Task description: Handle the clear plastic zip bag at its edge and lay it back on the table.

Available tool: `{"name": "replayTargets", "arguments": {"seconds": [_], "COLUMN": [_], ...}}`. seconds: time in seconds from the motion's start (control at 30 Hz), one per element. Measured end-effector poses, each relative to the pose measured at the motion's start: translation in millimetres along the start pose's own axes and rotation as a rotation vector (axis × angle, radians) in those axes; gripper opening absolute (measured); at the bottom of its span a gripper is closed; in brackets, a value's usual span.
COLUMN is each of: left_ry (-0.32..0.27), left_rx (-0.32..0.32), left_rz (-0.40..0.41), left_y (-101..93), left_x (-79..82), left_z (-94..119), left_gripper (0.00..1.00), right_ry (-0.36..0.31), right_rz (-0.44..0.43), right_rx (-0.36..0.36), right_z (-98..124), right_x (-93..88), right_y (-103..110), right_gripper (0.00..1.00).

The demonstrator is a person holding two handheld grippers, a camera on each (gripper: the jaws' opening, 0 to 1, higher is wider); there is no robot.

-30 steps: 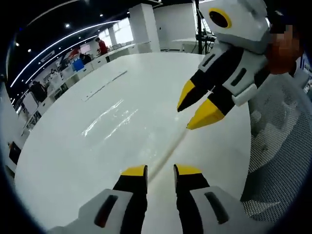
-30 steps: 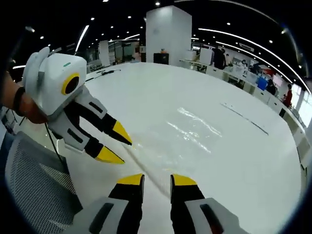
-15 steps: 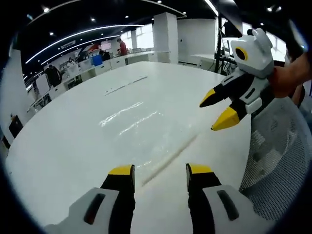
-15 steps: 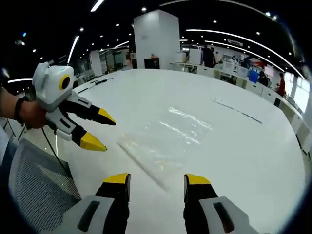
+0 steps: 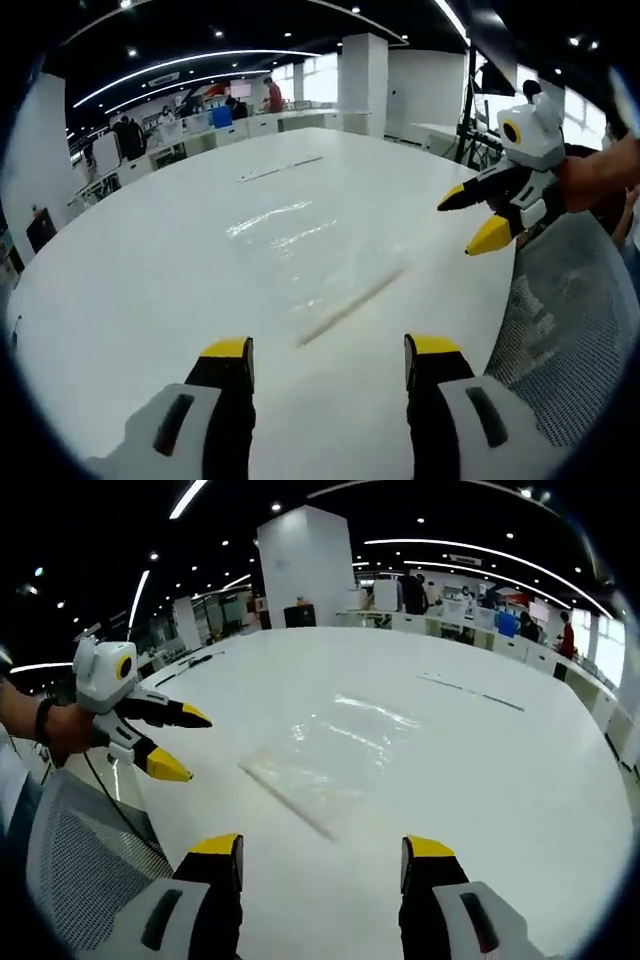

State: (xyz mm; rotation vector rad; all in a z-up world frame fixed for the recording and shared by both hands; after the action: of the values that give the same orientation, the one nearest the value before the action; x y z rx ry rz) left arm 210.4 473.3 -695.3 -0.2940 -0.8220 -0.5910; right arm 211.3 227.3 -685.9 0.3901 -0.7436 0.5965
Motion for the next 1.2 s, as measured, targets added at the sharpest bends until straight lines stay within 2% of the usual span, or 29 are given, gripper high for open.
{"name": "replayTargets", "arguments": {"seconds": [0.27,0.4,0.43,0.53,0.6,0.73,0.97,1.2], "left_ry": [-0.009,-0.032,-0.047,-0.042,-0.026,-0.03,0.0,0.009], "left_rx": [-0.004,0.01,0.016,0.014,0.012,0.025,0.012,0.009], "left_rz": [0.046,0.084,0.114,0.159,0.152,0.141,0.132,0.12], "left_y": [-5.4,-5.7,-8.5,-14.3,-19.0,-13.7,-17.9,-17.7], "left_x": [-2.4,-2.2,-1.5,-11.1,-10.9,-5.8,-15.3,-15.5], "left_z": [8,14,19,17,21,22,16,14], "left_gripper": [0.68,0.69,0.7,0.69,0.69,0.68,0.67,0.66], "right_ry": [0.0,-0.005,-0.006,-0.02,-0.022,-0.03,-0.053,-0.067], "right_rz": [-0.024,-0.032,-0.034,-0.063,-0.075,-0.084,-0.112,-0.117], "right_rx": [-0.002,0.003,0.002,-0.005,-0.007,-0.006,-0.019,-0.023], "right_z": [6,11,11,14,15,18,23,24], "right_x": [-11.2,-14.4,-15.5,-19.6,-21.9,-27.2,-25.5,-27.5], "right_y": [-2,1,1,3,6,6,4,3], "right_gripper": [0.73,0.77,0.77,0.77,0.77,0.78,0.77,0.77]}}
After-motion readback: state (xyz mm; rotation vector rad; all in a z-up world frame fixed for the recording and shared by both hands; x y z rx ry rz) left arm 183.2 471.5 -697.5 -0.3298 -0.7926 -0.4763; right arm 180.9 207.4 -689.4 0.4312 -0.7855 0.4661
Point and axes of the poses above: the point that each gripper's makers call its tool centre point, and the gripper's own axes: z roughly backward along the fingers, y roughly to its left, x roughly out of its top, the point moved 5 cm from there along z, roughly backward along the fingers, and after that the axes turned 4 degrees about y, right-handed, at the moved point
